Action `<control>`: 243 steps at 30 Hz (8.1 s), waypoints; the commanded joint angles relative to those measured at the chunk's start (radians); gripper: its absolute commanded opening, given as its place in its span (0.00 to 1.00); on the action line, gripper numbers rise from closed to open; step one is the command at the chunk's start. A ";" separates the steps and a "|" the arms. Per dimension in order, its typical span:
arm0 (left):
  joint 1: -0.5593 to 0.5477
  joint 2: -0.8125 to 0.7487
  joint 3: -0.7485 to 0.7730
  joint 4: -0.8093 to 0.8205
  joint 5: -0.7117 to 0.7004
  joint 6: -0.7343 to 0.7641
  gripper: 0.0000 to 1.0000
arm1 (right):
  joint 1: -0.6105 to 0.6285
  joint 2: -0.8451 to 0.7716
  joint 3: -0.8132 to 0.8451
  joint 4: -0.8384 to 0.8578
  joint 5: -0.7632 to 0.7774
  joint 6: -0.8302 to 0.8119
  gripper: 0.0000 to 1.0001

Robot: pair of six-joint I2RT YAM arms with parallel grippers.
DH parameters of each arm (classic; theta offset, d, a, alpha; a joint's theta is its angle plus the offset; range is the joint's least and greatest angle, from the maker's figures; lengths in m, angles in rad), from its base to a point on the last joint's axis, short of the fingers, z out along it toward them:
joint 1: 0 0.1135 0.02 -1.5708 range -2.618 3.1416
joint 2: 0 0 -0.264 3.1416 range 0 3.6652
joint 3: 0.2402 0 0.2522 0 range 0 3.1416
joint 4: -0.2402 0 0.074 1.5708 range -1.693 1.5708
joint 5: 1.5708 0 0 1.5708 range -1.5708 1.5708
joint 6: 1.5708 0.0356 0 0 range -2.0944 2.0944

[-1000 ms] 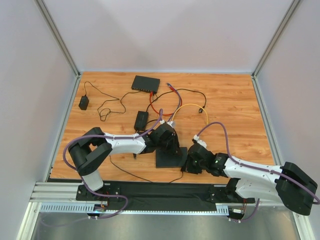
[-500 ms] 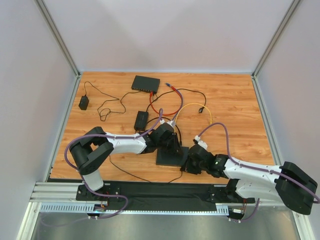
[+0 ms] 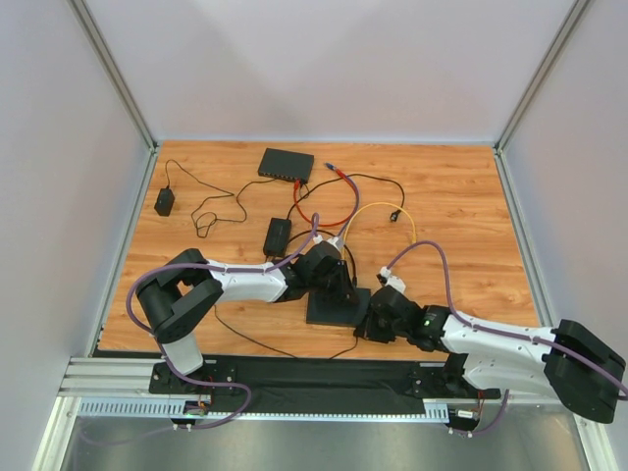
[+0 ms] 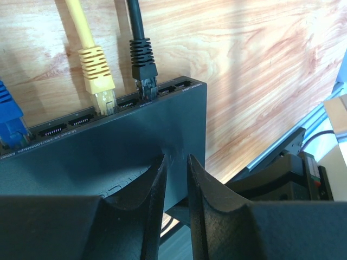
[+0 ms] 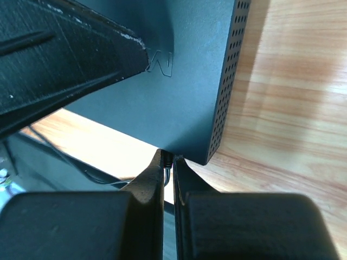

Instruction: Pull the plug from the switch port

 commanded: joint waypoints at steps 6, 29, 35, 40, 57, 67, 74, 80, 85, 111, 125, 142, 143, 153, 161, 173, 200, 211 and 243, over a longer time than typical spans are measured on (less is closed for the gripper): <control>-0.020 0.068 -0.054 -0.079 -0.034 -0.004 0.30 | 0.123 -0.026 -0.034 -0.018 -0.062 0.141 0.00; -0.026 0.047 -0.080 -0.067 -0.051 -0.009 0.30 | 0.220 -0.052 0.012 -0.112 0.087 0.146 0.00; -0.029 -0.091 -0.085 -0.130 -0.119 0.040 0.36 | 0.220 -0.216 0.057 -0.233 0.088 0.112 0.00; -0.029 -0.306 -0.047 -0.297 -0.221 0.120 0.54 | 0.220 -0.239 0.094 -0.232 0.060 0.072 0.00; -0.032 -1.022 -0.494 -0.066 0.085 0.307 0.86 | 0.025 -0.031 0.485 -0.255 -0.064 -0.155 0.00; -0.072 -0.964 -0.439 -0.036 0.081 0.434 0.94 | 0.005 0.003 0.523 -0.209 -0.178 -0.157 0.00; -0.087 -0.822 -0.386 -0.049 0.043 0.439 0.94 | -0.004 -0.026 0.523 -0.194 -0.219 -0.152 0.00; -0.086 -0.786 -0.323 -0.206 -0.105 0.405 0.33 | -0.039 -0.049 0.528 -0.253 -0.177 -0.187 0.05; -0.031 -0.748 -0.212 -0.475 -0.283 0.344 0.00 | -0.129 -0.078 0.542 -0.359 -0.136 -0.255 0.46; 0.694 -0.196 0.157 -0.481 -0.210 0.457 0.00 | -0.434 0.011 0.414 -0.365 -0.281 -0.453 0.66; 0.712 -0.076 0.326 -0.616 -0.324 0.456 0.65 | -0.434 -0.024 0.404 -0.510 -0.212 -0.485 0.69; 0.686 -0.901 -0.144 -0.547 0.144 0.384 0.77 | -0.435 -0.149 0.255 -0.335 -0.136 -0.324 0.65; 0.666 -0.900 -0.169 -0.500 0.163 0.363 0.77 | -0.434 -0.149 0.246 -0.309 -0.138 -0.315 0.65; 0.372 -0.670 -0.310 -0.231 0.107 0.344 0.80 | -0.435 -0.108 0.193 -0.180 -0.130 -0.301 0.62; 0.356 -0.437 -0.290 -0.034 0.189 0.418 0.84 | -0.435 0.008 0.201 -0.132 -0.146 -0.290 0.60; 0.296 -0.219 -0.293 0.151 0.286 0.346 0.80 | -0.438 0.164 0.227 -0.054 -0.213 -0.368 0.56; 0.247 -0.685 -0.292 -0.415 -0.096 0.321 0.81 | -0.446 0.212 0.380 -0.173 -0.264 -0.456 0.57; 0.220 -0.682 -0.338 -0.153 0.170 0.284 0.67 | -0.657 0.389 0.384 0.058 -0.668 -0.502 0.56; 0.118 -0.240 -0.301 0.136 0.228 0.120 0.41 | -0.670 0.764 0.239 0.621 -1.058 -0.404 0.32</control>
